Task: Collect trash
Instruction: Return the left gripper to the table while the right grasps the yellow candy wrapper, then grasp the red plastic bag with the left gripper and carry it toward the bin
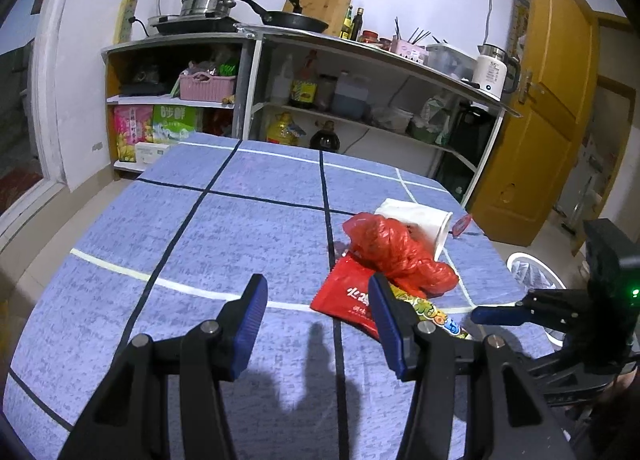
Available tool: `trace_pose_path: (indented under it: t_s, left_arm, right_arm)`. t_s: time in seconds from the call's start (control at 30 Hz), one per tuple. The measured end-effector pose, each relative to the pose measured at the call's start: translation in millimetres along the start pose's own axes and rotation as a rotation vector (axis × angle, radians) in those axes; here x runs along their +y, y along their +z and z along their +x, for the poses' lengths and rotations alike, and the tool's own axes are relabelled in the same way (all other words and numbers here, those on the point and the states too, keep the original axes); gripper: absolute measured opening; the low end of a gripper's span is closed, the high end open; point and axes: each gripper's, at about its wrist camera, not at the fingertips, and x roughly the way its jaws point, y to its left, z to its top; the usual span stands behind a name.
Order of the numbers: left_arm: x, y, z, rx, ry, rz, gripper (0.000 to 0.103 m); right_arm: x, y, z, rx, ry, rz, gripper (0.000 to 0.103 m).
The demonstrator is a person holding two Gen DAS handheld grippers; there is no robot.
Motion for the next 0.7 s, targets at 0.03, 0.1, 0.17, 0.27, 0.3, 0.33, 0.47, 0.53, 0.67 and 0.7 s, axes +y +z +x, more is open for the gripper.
trace_pose_path:
  t_s: [0.03,0.1,0.17,0.27,0.3,0.33,0.47,0.53,0.67,0.7]
  left_arm:
    - [1,0,1,0.004,-0.003,0.0,0.055]
    - [0,0,3,0.012,-0.006,0.001,0.055]
    - [-2,1,6,0.02,-0.01,0.003,0.055]
    - [-4,2,11,0.037,-0.026,0.006,0.055]
    - [-6,3,13,0.042,-0.031,0.007,0.055]
    - [-6,3,15,0.047,-0.036,0.007,0.055]
    - [-15,6,26,0.072,-0.083,-0.022,0.056]
    - [-22,8,34,0.091,-0.118,-0.043,0.056]
    - [-42,13,57,0.128,-0.165,-0.056,0.056]
    - [-48,15,64,0.135,-0.159,-0.055,0.056]
  right_arm:
    - [0,0,0,0.0,0.0,0.0,0.05]
    - [1,2,9,0.027,-0.008,0.0,0.05]
    - [3,3,14,0.043,-0.012,-0.008,0.038]
    - [6,1,14,0.054,-0.008,-0.016,0.015]
    - [5,0,13,0.052,-0.014,-0.015,0.011]
    - [4,-1,10,0.048,-0.017,-0.015,0.01]
    - [-5,-8,-13,0.013,-0.046,0.015,0.01]
    - [-17,-14,-29,-0.01,-0.084,0.048,0.01]
    - [-33,-22,-44,-0.025,-0.119,0.087,0.01]
    - [-43,-27,-52,-0.03,-0.138,0.112,0.01]
